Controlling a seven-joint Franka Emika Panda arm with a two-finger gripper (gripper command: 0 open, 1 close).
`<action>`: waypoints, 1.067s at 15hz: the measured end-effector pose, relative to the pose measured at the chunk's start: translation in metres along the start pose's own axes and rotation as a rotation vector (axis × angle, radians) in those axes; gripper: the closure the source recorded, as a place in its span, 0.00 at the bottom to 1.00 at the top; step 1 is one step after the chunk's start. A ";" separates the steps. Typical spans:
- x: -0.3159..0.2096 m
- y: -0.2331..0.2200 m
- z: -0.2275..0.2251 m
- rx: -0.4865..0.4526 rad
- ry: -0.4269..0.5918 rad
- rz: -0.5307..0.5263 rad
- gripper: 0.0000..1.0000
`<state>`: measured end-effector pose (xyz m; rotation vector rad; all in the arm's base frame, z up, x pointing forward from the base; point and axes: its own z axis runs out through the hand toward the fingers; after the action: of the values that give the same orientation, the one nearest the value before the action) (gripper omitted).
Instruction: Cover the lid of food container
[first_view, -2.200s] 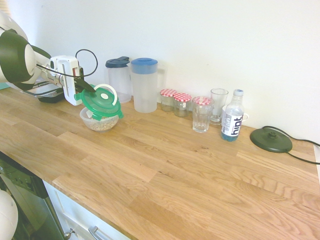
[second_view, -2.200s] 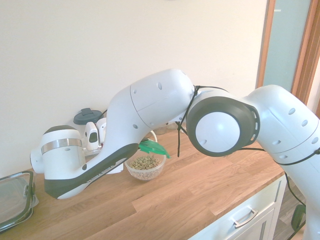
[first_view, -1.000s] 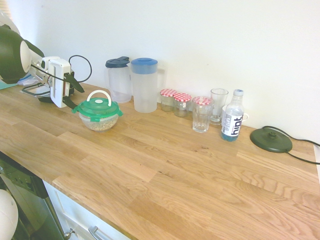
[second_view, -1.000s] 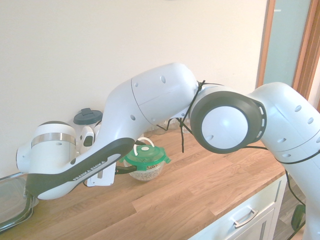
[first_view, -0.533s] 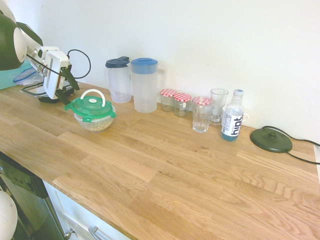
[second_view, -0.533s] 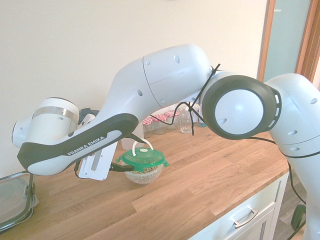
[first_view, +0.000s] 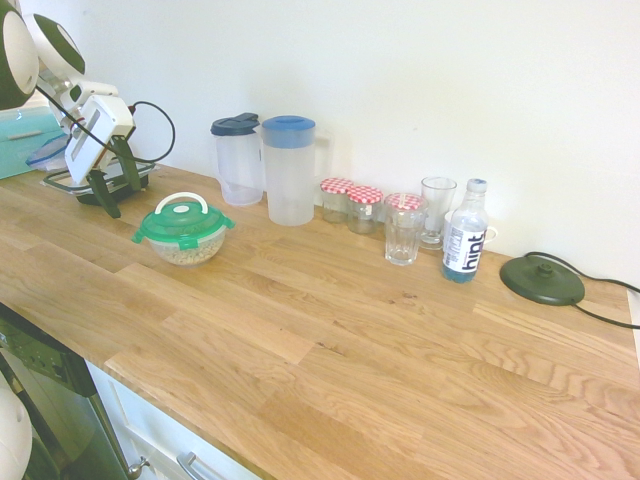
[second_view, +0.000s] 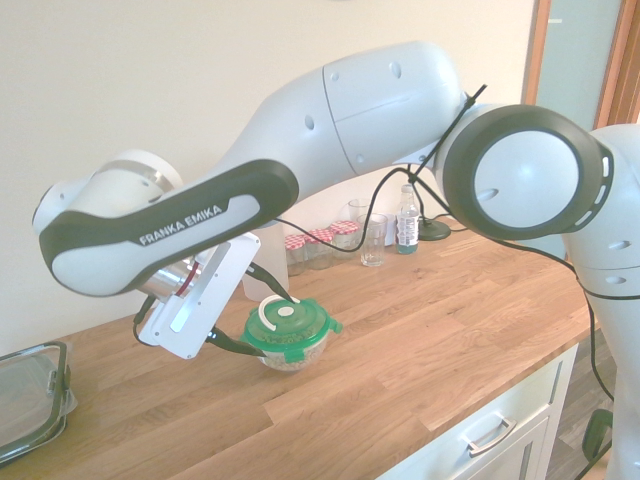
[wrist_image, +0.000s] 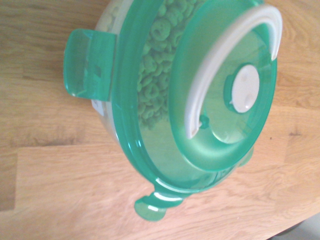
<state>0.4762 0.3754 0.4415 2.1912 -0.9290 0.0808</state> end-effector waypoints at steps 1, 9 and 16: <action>0.006 0.010 -0.006 0.025 -0.050 -0.024 0.00; 0.122 0.124 0.027 0.393 -0.321 -0.208 0.00; 0.195 0.222 0.141 0.697 -0.347 -0.224 0.00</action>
<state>0.4464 0.0645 0.5383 3.0153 -0.9205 -0.1043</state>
